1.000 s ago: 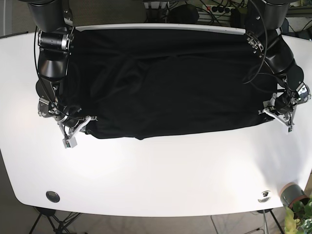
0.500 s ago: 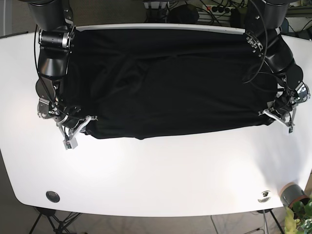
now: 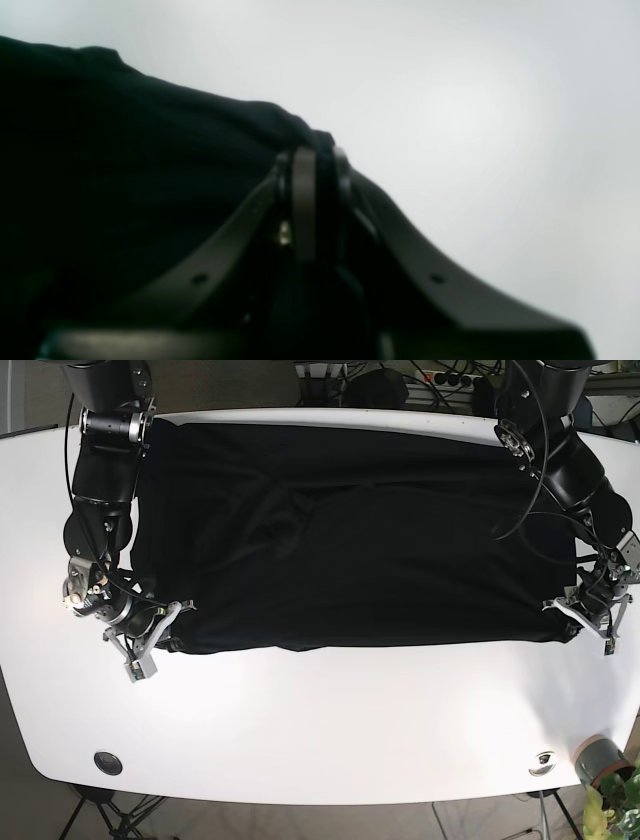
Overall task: Fold the T-shirt properly
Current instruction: 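Lift the shirt edge and fold it over toward the arm bases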
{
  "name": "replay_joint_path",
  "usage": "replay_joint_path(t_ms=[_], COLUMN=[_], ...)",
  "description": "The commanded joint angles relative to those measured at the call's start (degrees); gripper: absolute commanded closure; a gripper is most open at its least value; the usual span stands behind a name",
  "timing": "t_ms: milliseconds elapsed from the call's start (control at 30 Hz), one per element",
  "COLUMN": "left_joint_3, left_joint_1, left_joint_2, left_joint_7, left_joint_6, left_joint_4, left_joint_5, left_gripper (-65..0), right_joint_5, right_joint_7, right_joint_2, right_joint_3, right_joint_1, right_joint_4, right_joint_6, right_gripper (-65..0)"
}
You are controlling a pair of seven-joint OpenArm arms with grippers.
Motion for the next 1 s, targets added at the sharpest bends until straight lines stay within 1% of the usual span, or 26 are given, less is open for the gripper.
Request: replay_joint_path(t_ms=[0, 200, 267, 400, 467, 633, 733, 800, 900, 967], left_joint_3=[0.1, 0.1, -0.1, -0.3, -0.3, -0.4, -0.8, -1.4, -1.4, -1.4], left_joint_1=[-1.6, 0.7, 0.9, 5.7, 8.0, 11.4, 14.6, 16.3, 18.7, 19.7], left_joint_2=[-0.8, -0.6, 0.4, 0.5, 0.6, 0.6, 0.3, -0.7, -1.9, -2.2], left_joint_7=[0.1, 1.8, 1.8, 3.6, 4.1, 4.0, 4.0, 4.0, 4.0, 4.0], left_joint_6=[-0.1, -0.1, -0.1, -0.1, -0.1, -0.1, -0.1, -0.1, -0.1, -0.1], left_joint_4=[4.3, 9.9, 11.5, 16.0, 18.6, 20.0, 20.2, 20.2, 20.0, 19.9], left_joint_5=[-1.0, -1.0, -1.0, -1.0, -1.0, -1.4, -4.5, -6.3, -8.5, -9.2], left_gripper=[0.0, 0.0, 0.0, 0.0, 0.0, 0.0, 0.0, 0.0, 0.0, 0.0], right_joint_5=[0.4, 0.8, 0.9, 0.9, 0.9, 0.9, 0.9, 0.9, 0.9, 0.9], right_joint_7=[-1.1, -7.1, -8.8, -12.0, -12.9, -13.0, -13.0, -12.7, -12.5, -12.2], right_joint_2=[1.1, 0.8, 0.7, 0.5, -0.8, -2.8, -4.3, -4.9, -6.2, -6.5], right_joint_3=[2.8, 5.7, 6.6, 9.1, 10.7, 12.6, 12.8, 12.8, 12.8, 13.3], right_joint_1=[0.4, -2.7, -4.6, -9.9, -12.6, -18.4, -22.7, -24.7, -27.8, -29.1], right_joint_4=[5.4, 14.3, 18.2, 27.2, 31.5, 37.7, 40.3, 40.6, 40.7, 40.7], right_joint_6=[0.05, 0.14, 0.14, 0.4, 0.4, 0.4, 0.4, 0.4, 0.4, 0.4], right_gripper=[-2.1, -2.1, -2.1, -2.1, -2.1, -2.1, -2.1, -2.1, -2.1, -2.1])
